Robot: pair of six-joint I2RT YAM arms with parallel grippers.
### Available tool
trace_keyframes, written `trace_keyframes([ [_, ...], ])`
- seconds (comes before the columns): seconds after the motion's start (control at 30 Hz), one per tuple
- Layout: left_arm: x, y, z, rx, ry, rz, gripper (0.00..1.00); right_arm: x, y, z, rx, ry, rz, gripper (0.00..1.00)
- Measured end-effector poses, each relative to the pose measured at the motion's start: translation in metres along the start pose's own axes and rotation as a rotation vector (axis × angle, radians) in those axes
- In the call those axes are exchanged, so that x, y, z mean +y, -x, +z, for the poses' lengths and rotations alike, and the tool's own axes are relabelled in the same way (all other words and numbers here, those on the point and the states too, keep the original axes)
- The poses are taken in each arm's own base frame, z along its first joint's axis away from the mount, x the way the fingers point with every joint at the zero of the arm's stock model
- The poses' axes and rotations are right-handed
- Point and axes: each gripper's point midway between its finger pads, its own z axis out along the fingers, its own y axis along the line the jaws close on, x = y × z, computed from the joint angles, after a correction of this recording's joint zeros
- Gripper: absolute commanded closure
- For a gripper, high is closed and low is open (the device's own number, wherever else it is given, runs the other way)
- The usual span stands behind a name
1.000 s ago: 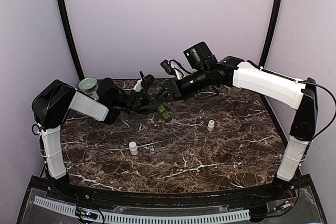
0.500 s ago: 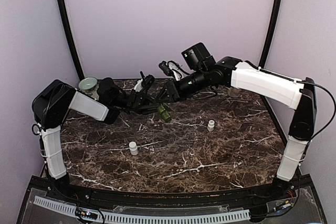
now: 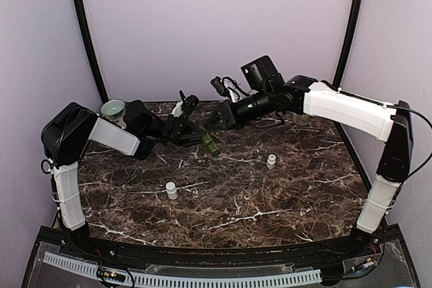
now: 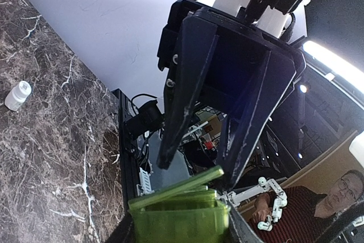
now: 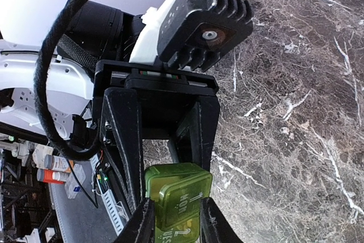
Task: Sort the pills into containers
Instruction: Open the lid of the pill container from the compartment of the pill container, then pass from the left arm to the right
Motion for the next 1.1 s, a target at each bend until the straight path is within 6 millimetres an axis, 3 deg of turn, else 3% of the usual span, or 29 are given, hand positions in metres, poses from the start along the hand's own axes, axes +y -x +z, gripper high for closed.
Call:
trace_keyframes([
  [0.43, -0.001, 0.0, 0.0, 0.0, -0.003, -0.015, 0.64, -0.005, 0.003, -0.003, -0.014, -0.04, 0.011, 0.81],
  [0.7, -0.007, -0.002, 0.004, 0.011, -0.018, 0.023, 0.64, -0.031, -0.008, 0.002, 0.021, -0.144, 0.049, 0.83],
  [0.87, -0.006, -0.004, 0.004, 0.019, -0.017, 0.014, 0.63, -0.031, -0.006, 0.002, 0.015, -0.14, 0.047, 0.93],
  [1.03, -0.004, -0.003, 0.002, 0.018, -0.011, 0.004, 0.54, -0.023, -0.002, 0.001, 0.009, -0.101, 0.049, 0.98],
  [1.1, -0.004, -0.003, 0.002, 0.019, -0.011, 0.003, 0.37, -0.023, -0.002, 0.001, 0.01, -0.094, 0.051, 0.99],
])
